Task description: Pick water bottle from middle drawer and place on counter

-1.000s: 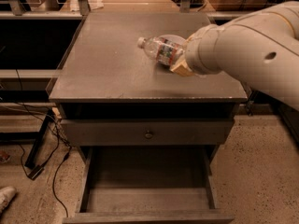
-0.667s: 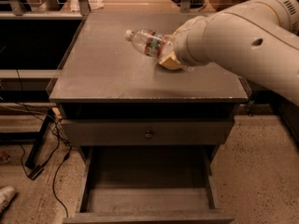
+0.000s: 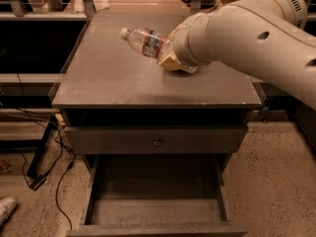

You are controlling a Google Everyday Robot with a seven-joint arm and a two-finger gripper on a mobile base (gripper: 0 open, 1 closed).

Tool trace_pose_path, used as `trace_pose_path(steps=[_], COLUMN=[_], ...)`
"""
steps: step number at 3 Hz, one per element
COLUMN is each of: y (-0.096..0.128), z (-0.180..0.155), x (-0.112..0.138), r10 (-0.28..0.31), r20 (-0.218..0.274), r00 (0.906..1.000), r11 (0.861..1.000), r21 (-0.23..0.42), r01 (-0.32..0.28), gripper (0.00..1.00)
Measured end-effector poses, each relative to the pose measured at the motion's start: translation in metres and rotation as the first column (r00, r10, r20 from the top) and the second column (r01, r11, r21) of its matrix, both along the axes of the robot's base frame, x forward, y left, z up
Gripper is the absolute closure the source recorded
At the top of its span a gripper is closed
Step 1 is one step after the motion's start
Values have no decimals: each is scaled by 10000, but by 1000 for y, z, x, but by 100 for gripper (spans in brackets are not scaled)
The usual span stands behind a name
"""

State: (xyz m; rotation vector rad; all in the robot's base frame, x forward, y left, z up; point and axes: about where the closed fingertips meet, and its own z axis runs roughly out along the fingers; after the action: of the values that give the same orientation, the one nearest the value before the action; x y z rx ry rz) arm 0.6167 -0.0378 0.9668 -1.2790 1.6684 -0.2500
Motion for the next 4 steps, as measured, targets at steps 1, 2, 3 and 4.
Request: trace_pose_path(steps=[1,2,3,4], y=[24,47,67,69], z=[-1,0,-5,-5], x=[23,45,55,56], r10=[397,790,1207,1260], r20=[57,26,-215,-250], r00=[9992,9969,9925,9917], r11=[9989,9958,9896,9884], r21=[239,466,817,884], r01=[-398,-790,-1186,-1234], gripper=[100,100,100,100])
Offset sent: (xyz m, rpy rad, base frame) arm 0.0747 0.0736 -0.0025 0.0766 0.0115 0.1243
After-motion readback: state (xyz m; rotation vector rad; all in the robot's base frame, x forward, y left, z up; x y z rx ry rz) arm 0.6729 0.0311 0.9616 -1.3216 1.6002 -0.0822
